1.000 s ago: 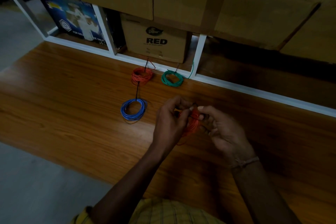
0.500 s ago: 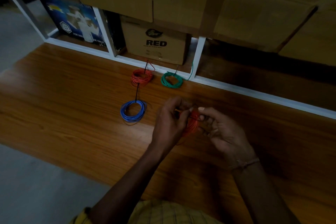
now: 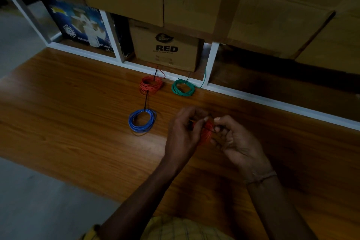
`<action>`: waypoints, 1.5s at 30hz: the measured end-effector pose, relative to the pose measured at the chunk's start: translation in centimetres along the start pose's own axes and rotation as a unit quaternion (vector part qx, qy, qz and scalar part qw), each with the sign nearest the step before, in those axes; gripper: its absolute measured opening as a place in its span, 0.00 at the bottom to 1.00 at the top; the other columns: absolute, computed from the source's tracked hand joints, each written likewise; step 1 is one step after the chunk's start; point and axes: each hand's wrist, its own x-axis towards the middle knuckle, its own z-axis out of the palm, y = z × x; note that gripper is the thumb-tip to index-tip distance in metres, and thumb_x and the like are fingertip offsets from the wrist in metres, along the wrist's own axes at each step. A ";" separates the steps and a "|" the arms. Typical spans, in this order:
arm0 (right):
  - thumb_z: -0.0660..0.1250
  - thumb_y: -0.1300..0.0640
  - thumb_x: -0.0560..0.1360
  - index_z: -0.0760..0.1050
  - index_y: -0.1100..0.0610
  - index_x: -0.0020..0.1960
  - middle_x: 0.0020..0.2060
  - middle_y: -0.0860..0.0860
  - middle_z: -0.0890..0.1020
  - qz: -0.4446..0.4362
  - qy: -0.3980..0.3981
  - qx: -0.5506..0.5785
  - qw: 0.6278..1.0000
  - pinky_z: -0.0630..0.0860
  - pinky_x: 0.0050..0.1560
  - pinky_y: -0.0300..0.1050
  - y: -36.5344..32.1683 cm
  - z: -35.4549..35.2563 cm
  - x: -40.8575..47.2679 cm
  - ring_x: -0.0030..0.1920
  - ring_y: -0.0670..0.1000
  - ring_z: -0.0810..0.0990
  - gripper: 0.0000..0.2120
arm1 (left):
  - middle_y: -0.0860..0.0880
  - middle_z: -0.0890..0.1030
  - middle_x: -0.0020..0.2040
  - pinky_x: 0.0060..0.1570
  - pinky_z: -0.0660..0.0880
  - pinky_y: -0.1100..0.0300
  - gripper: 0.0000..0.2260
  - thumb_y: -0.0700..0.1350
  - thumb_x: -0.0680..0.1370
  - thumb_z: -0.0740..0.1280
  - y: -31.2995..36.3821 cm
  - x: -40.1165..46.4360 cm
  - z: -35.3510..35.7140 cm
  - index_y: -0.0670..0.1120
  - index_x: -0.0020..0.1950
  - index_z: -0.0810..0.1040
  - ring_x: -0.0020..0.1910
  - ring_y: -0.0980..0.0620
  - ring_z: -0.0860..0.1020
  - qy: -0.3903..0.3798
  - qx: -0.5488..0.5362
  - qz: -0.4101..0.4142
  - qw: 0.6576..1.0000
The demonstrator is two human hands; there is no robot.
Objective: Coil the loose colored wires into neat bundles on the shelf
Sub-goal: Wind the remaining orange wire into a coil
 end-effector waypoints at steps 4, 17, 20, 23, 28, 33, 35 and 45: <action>0.70 0.57 0.74 0.82 0.51 0.38 0.31 0.46 0.77 0.008 0.004 0.014 1.000 0.69 0.53 0.53 0.0 0.2 0.0 0.40 0.47 0.77 0.06 | 0.52 0.80 0.51 0.46 0.77 0.65 0.04 0.38 0.82 0.70 -0.5 -0.1 0.1 0.47 0.54 0.82 0.52 0.54 0.79 -0.010 0.036 0.023 0.999; 0.72 0.51 0.75 0.85 0.58 0.54 0.47 0.50 0.87 -0.127 0.055 -0.066 0.988 0.72 0.53 0.48 -1.1 -0.4 -0.7 0.51 0.49 0.82 0.12 | 0.53 0.83 0.51 0.42 0.81 0.54 0.04 0.43 0.81 0.73 -0.9 0.8 -0.5 0.50 0.55 0.84 0.47 0.50 0.83 -0.016 -0.048 -0.054 0.997; 0.72 0.49 0.75 0.85 0.55 0.55 0.50 0.49 0.87 -0.179 0.047 -0.165 0.969 0.70 0.49 0.45 -2.4 -0.1 -0.5 0.52 0.45 0.81 0.13 | 0.52 0.83 0.51 0.38 0.80 0.59 0.03 0.42 0.81 0.73 -0.6 0.6 -0.6 0.48 0.55 0.84 0.48 0.47 0.84 -0.040 -0.075 -0.068 0.994; 0.73 0.55 0.76 0.85 0.58 0.54 0.49 0.50 0.88 -0.193 0.007 -0.229 0.954 0.70 0.45 0.38 -3.1 0.3 -0.2 0.46 0.37 0.82 0.10 | 0.49 0.82 0.50 0.36 0.79 0.61 0.03 0.41 0.81 0.73 -0.4 0.5 -0.6 0.47 0.54 0.84 0.46 0.46 0.83 -0.049 -0.092 -0.073 0.992; 0.73 0.61 0.76 0.85 0.57 0.47 0.43 0.49 0.87 -0.221 0.002 -0.253 0.942 0.72 0.36 0.25 -3.0 0.6 0.4 0.40 0.35 0.82 0.02 | 0.45 0.82 0.50 0.35 0.79 0.61 0.03 0.42 0.82 0.72 -0.4 0.5 -0.9 0.46 0.55 0.84 0.41 0.48 0.83 -0.051 -0.103 -0.084 0.990; 0.70 0.56 0.79 0.83 0.53 0.49 0.44 0.47 0.86 -0.216 0.022 -0.261 0.941 0.74 0.41 0.31 -2.5 1.1 0.8 0.42 0.35 0.82 0.04 | 0.46 0.83 0.47 0.35 0.78 0.61 0.03 0.43 0.82 0.73 -0.8 0.7 -0.9 0.45 0.55 0.84 0.37 0.53 0.83 -0.057 -0.104 -0.116 0.986; 0.68 0.56 0.81 0.82 0.52 0.50 0.45 0.45 0.86 -0.241 0.041 -0.229 0.942 0.75 0.42 0.31 -3.1 1.2 1.0 0.43 0.35 0.83 0.04 | 0.48 0.83 0.45 0.33 0.76 0.63 0.04 0.44 0.82 0.73 -1.4 0.5 -1.0 0.45 0.53 0.84 0.35 0.54 0.82 -0.066 -0.100 -0.139 0.983; 0.62 0.60 0.84 0.76 0.61 0.51 0.40 0.52 0.82 -0.307 0.021 -0.221 0.926 0.81 0.50 0.46 -3.0 1.9 2.7 0.45 0.53 0.83 0.06 | 0.54 0.78 0.42 0.32 0.70 0.64 0.05 0.45 0.82 0.71 -3.2 0.3 -1.3 0.44 0.55 0.81 0.35 0.56 0.76 -0.084 -0.212 -0.219 0.949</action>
